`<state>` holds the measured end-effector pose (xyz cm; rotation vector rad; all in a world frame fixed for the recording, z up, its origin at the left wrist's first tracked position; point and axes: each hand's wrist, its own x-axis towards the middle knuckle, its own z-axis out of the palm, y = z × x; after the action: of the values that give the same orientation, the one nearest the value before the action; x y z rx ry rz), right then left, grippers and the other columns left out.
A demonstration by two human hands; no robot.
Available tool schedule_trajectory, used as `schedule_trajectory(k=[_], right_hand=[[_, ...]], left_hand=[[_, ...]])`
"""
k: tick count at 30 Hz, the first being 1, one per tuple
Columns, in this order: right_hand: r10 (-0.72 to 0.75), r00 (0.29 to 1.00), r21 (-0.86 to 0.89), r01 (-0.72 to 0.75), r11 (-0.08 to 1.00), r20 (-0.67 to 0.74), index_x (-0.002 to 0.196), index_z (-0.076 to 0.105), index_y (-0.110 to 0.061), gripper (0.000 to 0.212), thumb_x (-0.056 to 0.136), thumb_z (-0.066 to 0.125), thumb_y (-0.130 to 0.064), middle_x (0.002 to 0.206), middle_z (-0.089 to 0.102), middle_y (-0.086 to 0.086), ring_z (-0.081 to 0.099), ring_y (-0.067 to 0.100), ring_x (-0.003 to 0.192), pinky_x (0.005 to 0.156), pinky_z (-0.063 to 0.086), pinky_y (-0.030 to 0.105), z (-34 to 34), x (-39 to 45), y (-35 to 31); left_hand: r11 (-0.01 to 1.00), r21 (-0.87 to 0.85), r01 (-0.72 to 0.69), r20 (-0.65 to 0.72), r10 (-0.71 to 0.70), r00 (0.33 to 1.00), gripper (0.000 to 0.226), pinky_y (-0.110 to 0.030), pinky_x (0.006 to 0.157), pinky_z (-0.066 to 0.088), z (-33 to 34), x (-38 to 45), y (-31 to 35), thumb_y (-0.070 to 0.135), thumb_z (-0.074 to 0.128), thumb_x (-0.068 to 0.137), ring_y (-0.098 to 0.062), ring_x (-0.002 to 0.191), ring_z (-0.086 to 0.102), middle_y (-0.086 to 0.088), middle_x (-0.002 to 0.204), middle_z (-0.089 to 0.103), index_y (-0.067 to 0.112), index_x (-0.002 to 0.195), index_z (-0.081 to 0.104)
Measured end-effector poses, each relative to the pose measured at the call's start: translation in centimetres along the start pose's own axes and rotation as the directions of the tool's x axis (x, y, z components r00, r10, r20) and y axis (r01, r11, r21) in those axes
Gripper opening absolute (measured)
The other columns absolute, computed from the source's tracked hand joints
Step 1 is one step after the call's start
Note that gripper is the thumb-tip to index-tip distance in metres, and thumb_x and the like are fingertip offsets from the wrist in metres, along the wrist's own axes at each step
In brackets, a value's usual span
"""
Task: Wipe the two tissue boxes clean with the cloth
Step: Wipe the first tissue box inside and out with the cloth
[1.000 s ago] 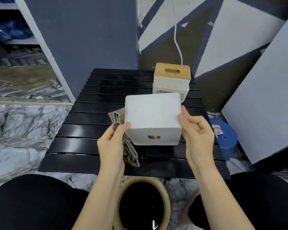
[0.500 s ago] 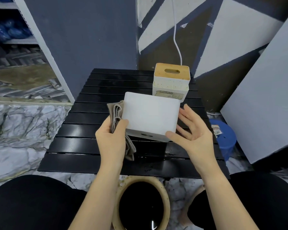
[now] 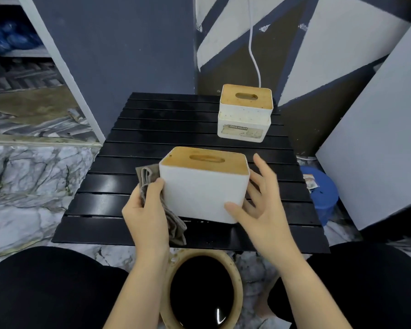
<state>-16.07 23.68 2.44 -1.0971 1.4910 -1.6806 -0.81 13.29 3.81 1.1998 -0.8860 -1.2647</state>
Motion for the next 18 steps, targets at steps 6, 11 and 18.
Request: schedule_trajectory(k=[6, 11, 18], right_hand=[[0.014, 0.999, -0.061, -0.017, 0.998, -0.043, 0.154, 0.038, -0.044, 0.087, 0.092, 0.07, 0.008, 0.159, 0.043, -0.003, 0.043, 0.017, 0.148, 0.117, 0.043, 0.048, 0.6, -2.2, 3.3], [0.005, 0.997, -0.135, -0.015, 0.991, -0.078, 0.149, 0.042, -0.045, 0.085, 0.087, 0.079, 0.001, 0.157, 0.045, -0.005, 0.044, 0.02, 0.147, 0.113, 0.047, 0.051, 0.4, -3.1, 3.9], [0.121, 0.991, -0.28, -0.101, 0.955, 0.056, 0.161, 0.013, -0.042, 0.141, 0.049, 0.098, -0.058, 0.165, 0.021, -0.029, 0.022, -0.008, 0.152, 0.125, 0.03, 0.037, -2.1, -1.0, 2.5]], left_hand=[[0.988, -0.053, 0.144, -0.069, -0.148, 0.987, 0.035, -0.029, 0.062, 0.038, -0.1, -0.7, -0.7, 0.026, 0.06, 0.097, -0.007, 0.058, 0.046, 0.014, 0.056, 0.051, 0.019, 0.062, 0.059], [0.957, -0.106, 0.272, -0.154, -0.286, 0.946, 0.026, -0.036, 0.072, 0.035, -0.4, 0.0, -1.2, 0.035, 0.066, 0.087, -0.018, 0.073, 0.042, 0.001, 0.073, 0.045, 0.017, 0.075, 0.051], [0.994, -0.063, -0.084, -0.174, 0.072, 0.982, 0.04, -0.016, 0.052, 0.032, -0.1, 0.1, 3.3, 0.025, 0.059, 0.098, -0.001, 0.051, 0.035, 0.019, 0.052, 0.037, 0.023, 0.063, 0.039]])
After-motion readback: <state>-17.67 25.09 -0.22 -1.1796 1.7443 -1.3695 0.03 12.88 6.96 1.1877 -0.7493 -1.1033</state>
